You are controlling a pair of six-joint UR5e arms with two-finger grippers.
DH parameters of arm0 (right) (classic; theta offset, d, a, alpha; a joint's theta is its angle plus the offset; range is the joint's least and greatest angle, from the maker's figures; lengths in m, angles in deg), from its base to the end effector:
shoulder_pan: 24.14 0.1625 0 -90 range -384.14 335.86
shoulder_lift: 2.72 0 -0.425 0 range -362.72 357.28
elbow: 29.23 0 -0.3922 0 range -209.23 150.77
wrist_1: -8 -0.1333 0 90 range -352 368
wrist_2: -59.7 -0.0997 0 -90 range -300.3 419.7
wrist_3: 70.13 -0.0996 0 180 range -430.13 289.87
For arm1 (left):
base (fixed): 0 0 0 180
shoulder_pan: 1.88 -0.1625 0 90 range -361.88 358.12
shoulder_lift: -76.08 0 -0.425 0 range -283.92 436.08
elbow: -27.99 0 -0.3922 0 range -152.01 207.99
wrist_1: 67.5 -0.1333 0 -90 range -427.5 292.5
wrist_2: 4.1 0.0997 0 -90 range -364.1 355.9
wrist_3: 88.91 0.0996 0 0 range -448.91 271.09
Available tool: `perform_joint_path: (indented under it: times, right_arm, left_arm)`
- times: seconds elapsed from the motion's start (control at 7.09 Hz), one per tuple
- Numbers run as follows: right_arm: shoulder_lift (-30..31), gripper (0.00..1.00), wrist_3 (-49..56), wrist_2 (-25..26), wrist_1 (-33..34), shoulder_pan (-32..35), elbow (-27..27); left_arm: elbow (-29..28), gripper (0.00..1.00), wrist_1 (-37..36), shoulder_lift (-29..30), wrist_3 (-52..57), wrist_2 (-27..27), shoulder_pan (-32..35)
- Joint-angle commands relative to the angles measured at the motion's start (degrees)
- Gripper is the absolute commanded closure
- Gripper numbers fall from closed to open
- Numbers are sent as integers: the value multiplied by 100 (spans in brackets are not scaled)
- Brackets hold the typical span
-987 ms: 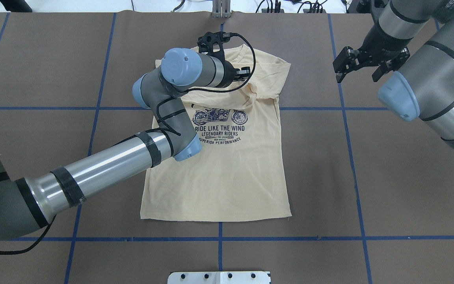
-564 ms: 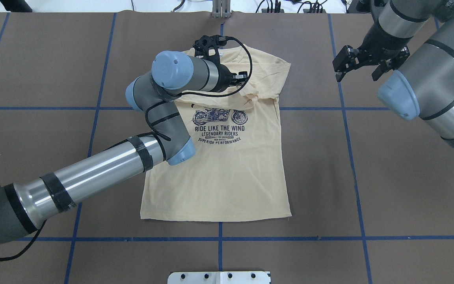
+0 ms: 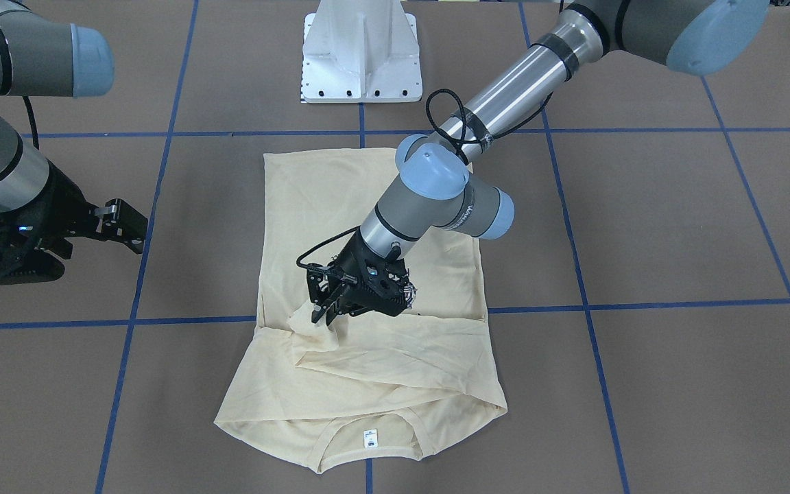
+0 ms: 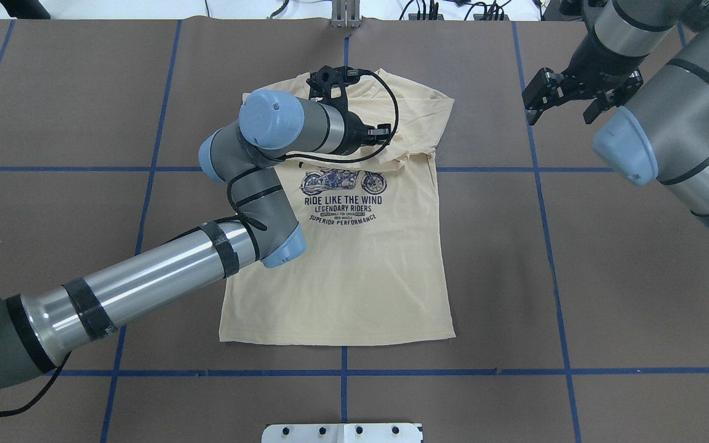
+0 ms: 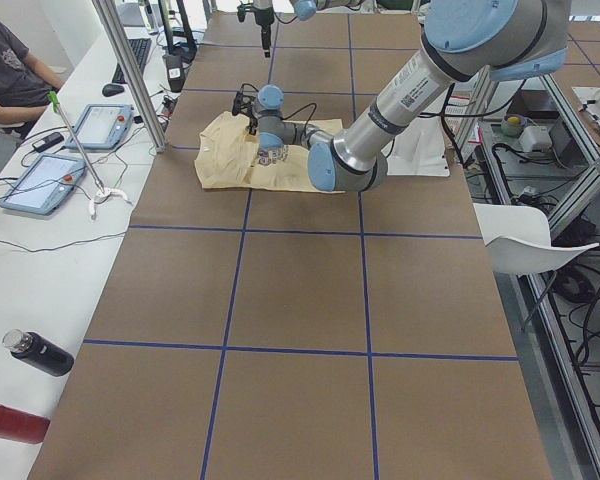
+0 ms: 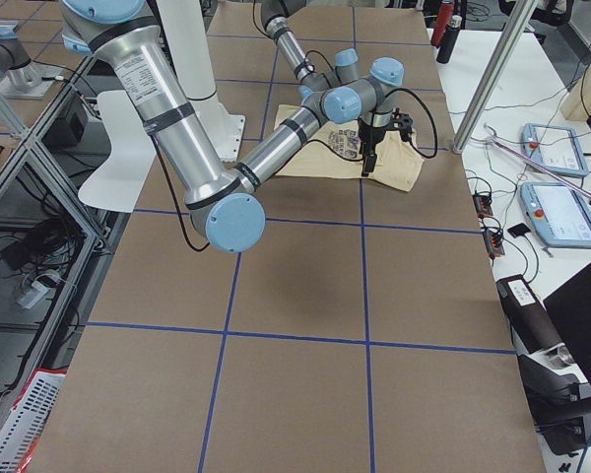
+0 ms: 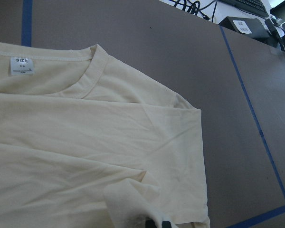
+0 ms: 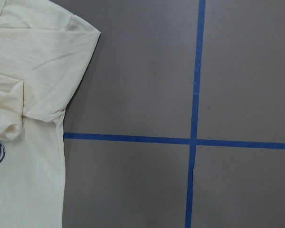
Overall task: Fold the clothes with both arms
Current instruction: 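Lower the sleeve onto the chest, open the left gripper and withdraw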
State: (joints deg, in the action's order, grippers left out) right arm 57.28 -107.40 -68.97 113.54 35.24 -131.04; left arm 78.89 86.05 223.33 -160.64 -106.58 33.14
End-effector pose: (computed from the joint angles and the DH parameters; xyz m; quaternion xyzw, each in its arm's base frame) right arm -0.2590 -0.5772 0.2947 -0.0022 -0.3872 -0.0218 0.9217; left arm 0.6244 -0.5740 0.1856 0.2181 0.6180 -0.0392 0.7543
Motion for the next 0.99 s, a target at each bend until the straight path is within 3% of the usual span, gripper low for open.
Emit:
perform_joint_path:
  times: [0.0,0.14,0.56,0.71,0.85]
  right_arm:
    - [4,0,0,0,-25,3,3]
    - [4,0,0,0,-25,3,3]
    - [56,0,-139,-61,-34,-40,-93]
    - [109,0,-550,-88,-287,-232,-233]
    - [248,0,-1406,-36,-942,-565,-313]
  left_arm:
    - [469,0,-96,-370,18,-52,-4]
    - [1038,0,-436,-624,18,-357,13]
    - [2700,1,-1956,-1274,18,-475,40]
    - [3366,1,-2639,-1599,10,-518,48]
    - [4200,1,-3446,-2055,18,-588,57]
